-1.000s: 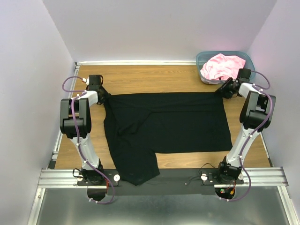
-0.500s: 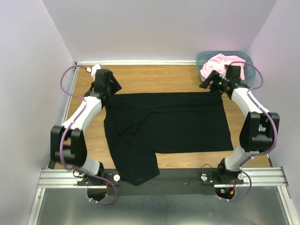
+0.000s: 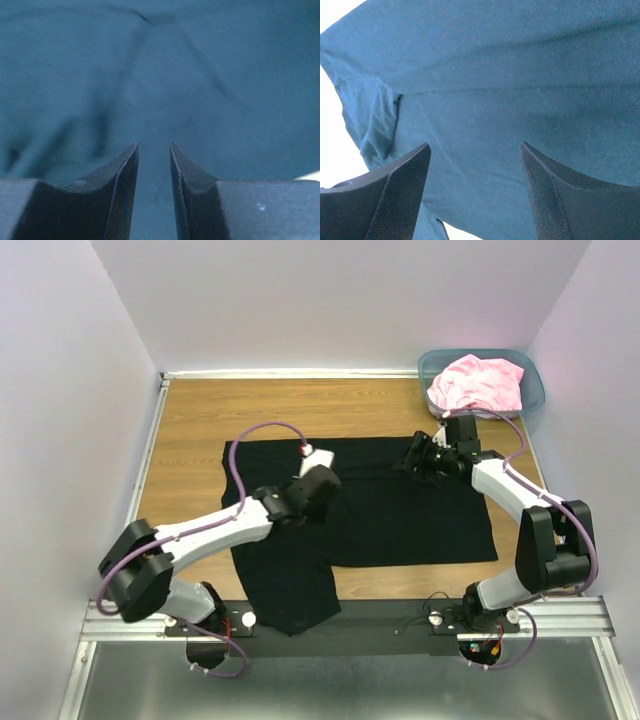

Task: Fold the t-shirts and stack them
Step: Fold the tshirt

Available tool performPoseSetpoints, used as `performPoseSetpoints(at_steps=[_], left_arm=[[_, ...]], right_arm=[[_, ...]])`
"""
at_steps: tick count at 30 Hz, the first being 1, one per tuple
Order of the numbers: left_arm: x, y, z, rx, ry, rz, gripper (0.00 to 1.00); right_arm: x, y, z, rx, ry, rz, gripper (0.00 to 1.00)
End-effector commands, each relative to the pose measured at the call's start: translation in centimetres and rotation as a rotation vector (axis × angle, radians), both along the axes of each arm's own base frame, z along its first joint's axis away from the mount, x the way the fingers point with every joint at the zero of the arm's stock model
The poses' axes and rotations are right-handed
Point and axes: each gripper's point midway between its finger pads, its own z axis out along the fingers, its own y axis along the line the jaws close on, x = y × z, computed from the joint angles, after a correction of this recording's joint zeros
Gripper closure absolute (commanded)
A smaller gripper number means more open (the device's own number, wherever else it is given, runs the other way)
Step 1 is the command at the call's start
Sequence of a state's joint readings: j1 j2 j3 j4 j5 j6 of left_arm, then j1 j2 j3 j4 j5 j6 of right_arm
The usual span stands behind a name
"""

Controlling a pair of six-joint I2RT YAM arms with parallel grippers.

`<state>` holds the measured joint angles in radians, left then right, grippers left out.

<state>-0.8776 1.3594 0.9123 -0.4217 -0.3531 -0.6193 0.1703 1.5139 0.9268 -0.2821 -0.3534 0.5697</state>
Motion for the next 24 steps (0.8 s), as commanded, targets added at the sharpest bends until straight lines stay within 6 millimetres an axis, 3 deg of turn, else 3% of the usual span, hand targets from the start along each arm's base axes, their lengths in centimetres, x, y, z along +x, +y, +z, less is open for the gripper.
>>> performPoseSetpoints(at_steps=[1,3,6,13,24], left_arm=[[-1.2,-0.7,-2.5,0.154,0.019,-0.047,0.61],[-1.0,-0.4,-4.2,0.231,0.050,-0.039,0.61],[0.1,0.2,-5.0,0.303,0.036,-0.006,0.61],[3.6,1.8,-5.4,0.369,0.014,0.035,0.60],[5.6,4.0,-6.8,0.463,0.044,0.036,0.60]], right_arm=[[-0.2,-0.3,1.2,0.004,-0.048,-0.018,0.21],[-0.6,-0.4,1.2,0.005,-0.046,-0.024,0.21],[-1.4,-0.7,1.2,0.001,-0.052,-0.027,0.21],[-3.1,-1.0,1.0,-0.001,-0.060,-0.031,0.21],[-3.4,-1.1,0.6,-0.004,-0.050,-0.031,0.21]])
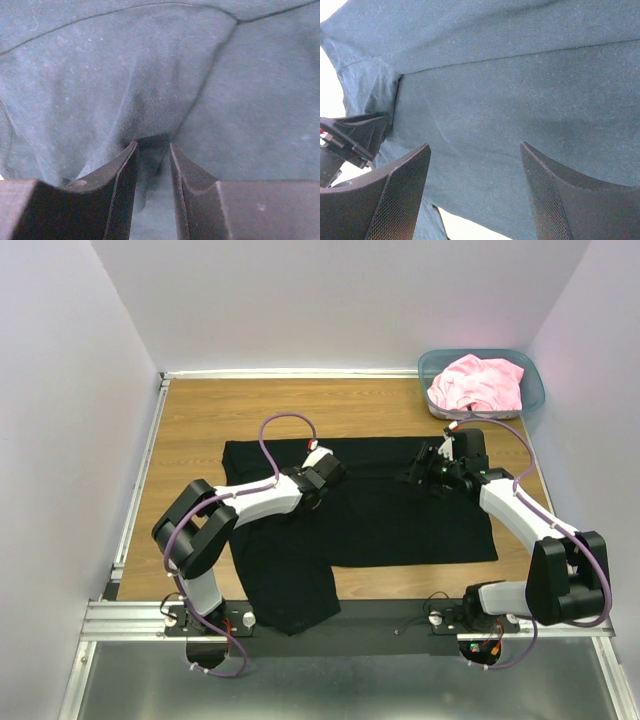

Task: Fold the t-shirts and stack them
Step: Fold the tshirt

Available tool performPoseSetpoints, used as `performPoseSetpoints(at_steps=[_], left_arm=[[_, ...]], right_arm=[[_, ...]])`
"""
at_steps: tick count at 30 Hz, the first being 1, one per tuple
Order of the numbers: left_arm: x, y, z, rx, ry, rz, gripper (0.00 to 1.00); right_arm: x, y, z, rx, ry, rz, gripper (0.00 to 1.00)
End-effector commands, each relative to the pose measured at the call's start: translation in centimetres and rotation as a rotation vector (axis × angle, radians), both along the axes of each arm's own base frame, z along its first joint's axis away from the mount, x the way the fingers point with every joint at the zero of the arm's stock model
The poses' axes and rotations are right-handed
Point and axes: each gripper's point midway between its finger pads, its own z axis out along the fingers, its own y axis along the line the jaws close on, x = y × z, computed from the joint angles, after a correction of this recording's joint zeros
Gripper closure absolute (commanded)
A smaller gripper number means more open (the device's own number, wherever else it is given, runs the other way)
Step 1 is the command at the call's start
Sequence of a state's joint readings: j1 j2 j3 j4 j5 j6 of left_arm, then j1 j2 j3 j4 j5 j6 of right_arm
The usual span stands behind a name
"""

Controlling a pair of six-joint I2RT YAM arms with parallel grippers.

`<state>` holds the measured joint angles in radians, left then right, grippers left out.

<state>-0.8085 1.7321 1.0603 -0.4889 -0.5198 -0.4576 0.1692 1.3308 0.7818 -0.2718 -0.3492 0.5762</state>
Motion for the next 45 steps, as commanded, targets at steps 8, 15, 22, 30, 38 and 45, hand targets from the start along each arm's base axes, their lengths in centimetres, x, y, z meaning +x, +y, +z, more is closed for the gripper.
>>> performPoseSetpoints(at_steps=[8,15,22,30,38,45], left_arm=[[1.7,0.1,-0.3,0.049,-0.018,-0.027,0.60],[2.4,0.0,0.1,0.044,-0.010,-0.050,0.81],[2.8,-0.5,1.4,0.036,-0.005,-0.080,1.00],[6.0,-0.6,4.2,0.030,-0.026,-0.149,1.00],[9.2,0.1,3.6,0.014,-0.013,-0.184,0.99],[12.8,0.9,5.0,-0.010,-0.080,-0.119,0.69]], right_arm=[[0.3,-0.3,-0.3,-0.011,0.003,-0.015,0.21],[0.3,-0.2,-0.5,-0.011,0.011,-0.011,0.21],[0.2,-0.2,-0.7,-0.012,0.016,-0.009,0.21],[0.1,-0.2,-0.7,-0.013,0.015,-0.004,0.21],[-0.3,0.1,-1.0,-0.002,0.030,0.016,0.21],[-0.5,0.4,-1.0,0.006,0.034,0.050,0.21]])
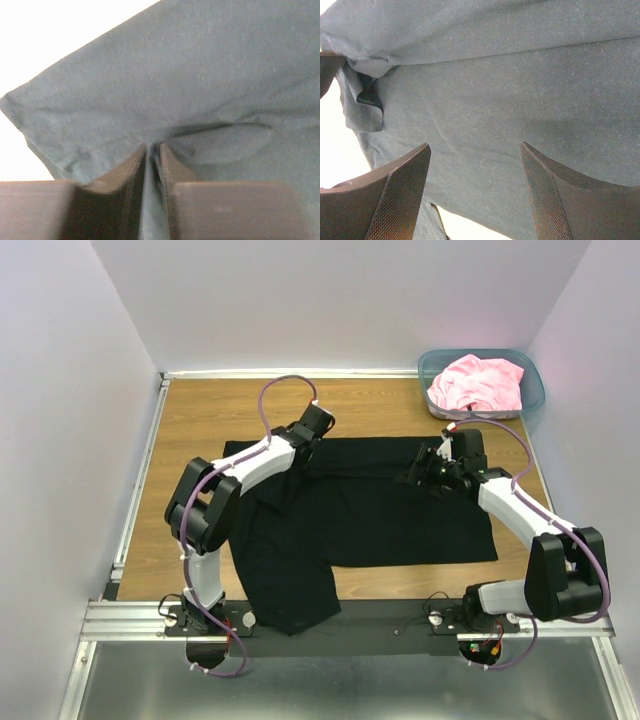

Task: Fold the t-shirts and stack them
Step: Fold the tshirt

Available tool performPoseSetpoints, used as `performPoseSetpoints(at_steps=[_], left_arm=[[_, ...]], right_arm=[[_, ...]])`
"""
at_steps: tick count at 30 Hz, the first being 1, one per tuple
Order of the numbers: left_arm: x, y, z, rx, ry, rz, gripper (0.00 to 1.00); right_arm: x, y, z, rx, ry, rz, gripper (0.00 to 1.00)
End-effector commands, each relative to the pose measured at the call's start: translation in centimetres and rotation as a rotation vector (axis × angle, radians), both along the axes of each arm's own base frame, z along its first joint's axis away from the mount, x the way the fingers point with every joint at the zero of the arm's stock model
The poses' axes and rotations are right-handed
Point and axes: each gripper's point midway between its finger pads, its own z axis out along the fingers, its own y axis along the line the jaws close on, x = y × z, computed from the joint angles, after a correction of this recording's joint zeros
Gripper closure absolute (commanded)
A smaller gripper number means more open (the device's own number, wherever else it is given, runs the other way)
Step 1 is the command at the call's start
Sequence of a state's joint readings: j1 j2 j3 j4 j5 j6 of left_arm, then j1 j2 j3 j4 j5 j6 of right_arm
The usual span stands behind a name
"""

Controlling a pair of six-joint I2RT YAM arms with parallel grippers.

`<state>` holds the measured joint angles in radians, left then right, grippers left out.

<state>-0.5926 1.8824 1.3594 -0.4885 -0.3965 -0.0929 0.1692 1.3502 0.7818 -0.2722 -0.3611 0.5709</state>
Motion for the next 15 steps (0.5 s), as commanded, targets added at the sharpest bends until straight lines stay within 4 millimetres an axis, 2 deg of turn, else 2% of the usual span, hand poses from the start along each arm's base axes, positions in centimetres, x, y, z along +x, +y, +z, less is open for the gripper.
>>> performPoseSetpoints(at_steps=[1,4,5,7,8,11,12,13,14,15], left_arm=[[3.3,-0.7,2.2,-0.085,-0.075,0.035,0.66],[5.1,0.2,3.8,-0.172,-0.118,0.108,0.57],[5.9,1.2,4.1,-0.223,-0.134,0.168,0.50],[6.1,1.5,4.9,-0.307,-0.130,0.213,0.49],[6.0,1.7,5.3,-0.365,-0.132,0.265,0.49],[4.3,2.9,7.4,-0.494,-0.156,0.340,0.48],[2.8,3.4,8.6,-0.552,-0.184,0.392,0.38],[1.9,3.7,9.1,-0.581,-0.192,0.413,0.37],[0.9,3.9,9.5,-0.610,-0.199,0.432,0.37],[0.1,4.0,9.9,-0.665,-0.203,0.470,0.38]], right_arm=[[-0.4,0.3,-0.4,0.000,0.011,0.051,0.21],[0.0,0.8,0.3,0.016,-0.003,0.076,0.21],[0.2,1.2,0.6,0.035,-0.001,0.088,0.21],[0.6,2.1,0.9,0.066,0.000,0.097,0.21],[0.6,3.1,1.2,0.091,-0.002,0.122,0.21],[1.6,5.4,2.1,0.178,-0.020,0.131,0.21],[2.0,7.1,2.6,0.225,-0.031,0.150,0.20],[1.7,7.9,2.2,0.236,-0.004,0.157,0.20],[2.3,9.0,2.6,0.257,-0.034,0.174,0.20],[1.9,10.8,2.9,0.276,-0.041,0.215,0.20]])
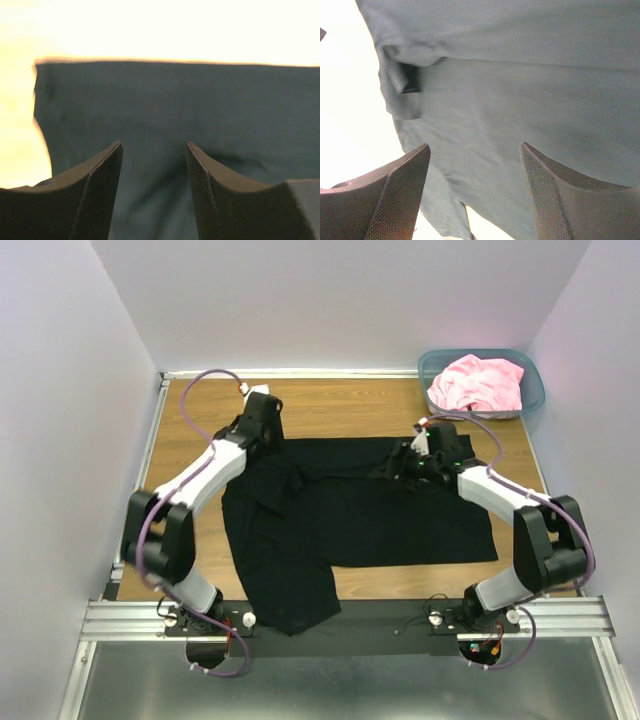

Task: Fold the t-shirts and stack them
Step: Fold the tshirt

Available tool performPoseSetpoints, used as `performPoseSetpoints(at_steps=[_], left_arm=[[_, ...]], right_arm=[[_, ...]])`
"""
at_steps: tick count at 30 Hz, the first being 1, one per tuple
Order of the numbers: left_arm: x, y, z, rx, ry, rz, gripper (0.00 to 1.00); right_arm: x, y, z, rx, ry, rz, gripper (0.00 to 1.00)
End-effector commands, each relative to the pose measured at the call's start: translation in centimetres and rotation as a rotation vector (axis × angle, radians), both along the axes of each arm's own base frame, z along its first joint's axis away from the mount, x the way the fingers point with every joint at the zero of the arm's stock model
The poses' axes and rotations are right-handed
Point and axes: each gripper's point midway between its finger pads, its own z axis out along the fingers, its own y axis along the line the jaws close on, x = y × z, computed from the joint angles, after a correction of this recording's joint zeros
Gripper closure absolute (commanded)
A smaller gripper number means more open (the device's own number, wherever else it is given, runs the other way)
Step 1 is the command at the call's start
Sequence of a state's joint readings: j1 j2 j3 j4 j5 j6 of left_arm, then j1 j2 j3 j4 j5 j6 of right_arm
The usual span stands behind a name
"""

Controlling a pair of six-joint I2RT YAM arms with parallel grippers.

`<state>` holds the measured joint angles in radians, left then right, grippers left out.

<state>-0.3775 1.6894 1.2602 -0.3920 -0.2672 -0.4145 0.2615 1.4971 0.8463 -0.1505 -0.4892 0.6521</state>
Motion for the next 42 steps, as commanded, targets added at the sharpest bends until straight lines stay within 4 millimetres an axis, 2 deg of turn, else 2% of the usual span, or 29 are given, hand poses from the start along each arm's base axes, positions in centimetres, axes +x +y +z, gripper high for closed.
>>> performPoseSetpoints(at_steps=[1,2,3,4,5,6,7,9,10,11,13,15,16,21,22,24,29,31,36,42], left_arm=[[-4.5,-1.2,5.0,-0.295,-0.107,0.100,0.38],[-5.6,-1.2,4.9,-0.322,-0.106,0.104,0.37],[-7.7,-1.0,4.5,-0.372,-0.100,0.121,0.37],[-8.8,-1.1,4.2,-0.392,-0.093,0.118,0.37],[-10.0,-1.2,5.2,-0.433,-0.119,0.110,0.37],[-11.6,-1.3,3.2,-0.452,-0.070,0.118,0.37],[-12.5,-1.6,2.7,-0.474,-0.057,0.115,0.37],[-14.1,-2.5,1.8,-0.515,-0.033,0.099,0.37],[-15.4,-2.6,0.5,-0.540,-0.009,0.112,0.37],[-15.9,-2.9,-0.1,-0.551,0.001,0.115,0.37],[-17.0,-3.6,-1.5,-0.586,0.019,0.113,0.36],[-17.3,-4.3,-2.1,-0.609,0.018,0.115,0.31],[-17.8,-4.5,-3.3,-0.595,0.039,0.113,0.30],[-17.5,-5.2,-5.0,-0.583,0.061,0.148,0.28],[-17.3,-4.9,-5.7,-0.573,0.060,0.180,0.28],[-16.6,-5.1,-5.5,-0.589,0.031,0.193,0.29],[-16.0,-4.8,-6.9,-0.577,0.038,0.252,0.33],[-15.9,-4.1,-7.5,-0.560,0.026,0.295,0.35],[-15.2,-2.4,-7.8,-0.534,-0.032,0.385,0.37],[-13.9,-2.2,-6.5,-0.524,-0.104,0.380,0.40]], right_arm=[[1.6,6.4,2.5,0.169,-0.062,0.089,0.20],[0.9,8.2,2.6,0.193,-0.059,0.129,0.20],[1.4,9.4,2.4,0.224,-0.055,0.126,0.20],[1.1,10.6,2.5,0.242,-0.055,0.144,0.20],[1.2,11.3,2.4,0.260,-0.057,0.145,0.20],[1.7,12.1,2.8,0.298,-0.074,0.139,0.20],[1.9,12.5,3.3,0.317,-0.095,0.135,0.20],[2.3,13.2,2.7,0.327,-0.106,0.113,0.20],[2.8,13.7,3.0,0.348,-0.122,0.108,0.20],[2.9,14.1,2.3,0.351,-0.110,0.107,0.20],[3.4,14.9,2.6,0.377,-0.119,0.107,0.20],[3.3,15.8,1.9,0.380,-0.102,0.121,0.20],[3.5,16.2,2.2,0.385,-0.108,0.130,0.20],[3.3,17.5,1.3,0.384,-0.091,0.153,0.20],[3.4,17.7,1.0,0.380,-0.087,0.153,0.20],[3.4,17.9,0.9,0.380,-0.088,0.156,0.20],[3.4,18.2,0.8,0.379,-0.091,0.159,0.20],[3.4,18.1,0.8,0.377,-0.092,0.160,0.20],[3.1,18.0,0.7,0.375,-0.091,0.164,0.20],[2.8,18.0,0.4,0.374,-0.082,0.172,0.20]])
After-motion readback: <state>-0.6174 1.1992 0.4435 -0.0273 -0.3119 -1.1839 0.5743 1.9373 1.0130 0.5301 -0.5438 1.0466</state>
